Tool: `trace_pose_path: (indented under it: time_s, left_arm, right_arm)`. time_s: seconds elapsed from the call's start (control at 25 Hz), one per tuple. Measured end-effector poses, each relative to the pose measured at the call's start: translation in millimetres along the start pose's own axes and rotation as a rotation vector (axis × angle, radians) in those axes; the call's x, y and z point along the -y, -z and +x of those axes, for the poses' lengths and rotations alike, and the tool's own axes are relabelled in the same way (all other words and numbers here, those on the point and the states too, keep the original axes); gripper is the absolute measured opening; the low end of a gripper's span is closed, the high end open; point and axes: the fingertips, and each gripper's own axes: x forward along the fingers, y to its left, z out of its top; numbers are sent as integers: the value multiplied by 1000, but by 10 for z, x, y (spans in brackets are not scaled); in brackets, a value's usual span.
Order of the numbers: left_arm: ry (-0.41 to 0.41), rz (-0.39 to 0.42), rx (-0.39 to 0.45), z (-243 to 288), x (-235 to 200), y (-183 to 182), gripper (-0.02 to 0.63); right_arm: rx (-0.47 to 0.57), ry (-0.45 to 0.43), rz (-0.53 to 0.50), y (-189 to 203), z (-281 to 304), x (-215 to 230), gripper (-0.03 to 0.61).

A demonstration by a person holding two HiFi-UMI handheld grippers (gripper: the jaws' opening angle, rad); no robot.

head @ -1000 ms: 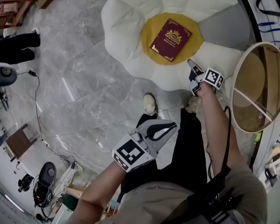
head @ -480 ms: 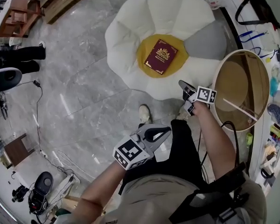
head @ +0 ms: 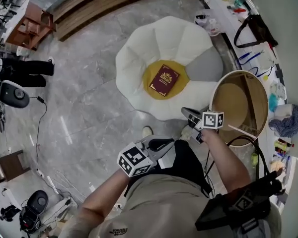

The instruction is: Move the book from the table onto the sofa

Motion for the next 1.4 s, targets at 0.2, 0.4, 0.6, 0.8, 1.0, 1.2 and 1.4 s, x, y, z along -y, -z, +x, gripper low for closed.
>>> trace_pose_path:
  time_s: [0.2, 0.4, 0.6, 0.8, 1.0, 1.2, 1.4]
  left_arm:
    - [6, 58, 1, -118, 276, -202, 8]
    - [-3, 149, 14, -287, 418, -442, 8]
    - [-14, 193, 30, -500, 507, -605, 8]
    - [-1, 212, 61, -722, 584, -716, 8]
    - [6, 239, 76, -918, 585, -754, 8]
    - [22, 255, 98, -1062, 586, -736, 8]
    - [32, 252, 116, -1261, 543, -672, 8]
  right_arm:
    - [-4, -17, -49, 25, -351, -569, 12]
    - [18, -55, -74, 53, -605, -1056, 12]
    - [10, -81, -140, 88, -703, -1501, 12]
    - [44, -116, -211, 83, -769, -1991, 12]
    - [72, -140, -253, 170, -785, -2360, 12]
    - [94, -144, -304, 285, -788, -2616, 12]
    - [103, -147, -360, 403, -727, -2872, 12]
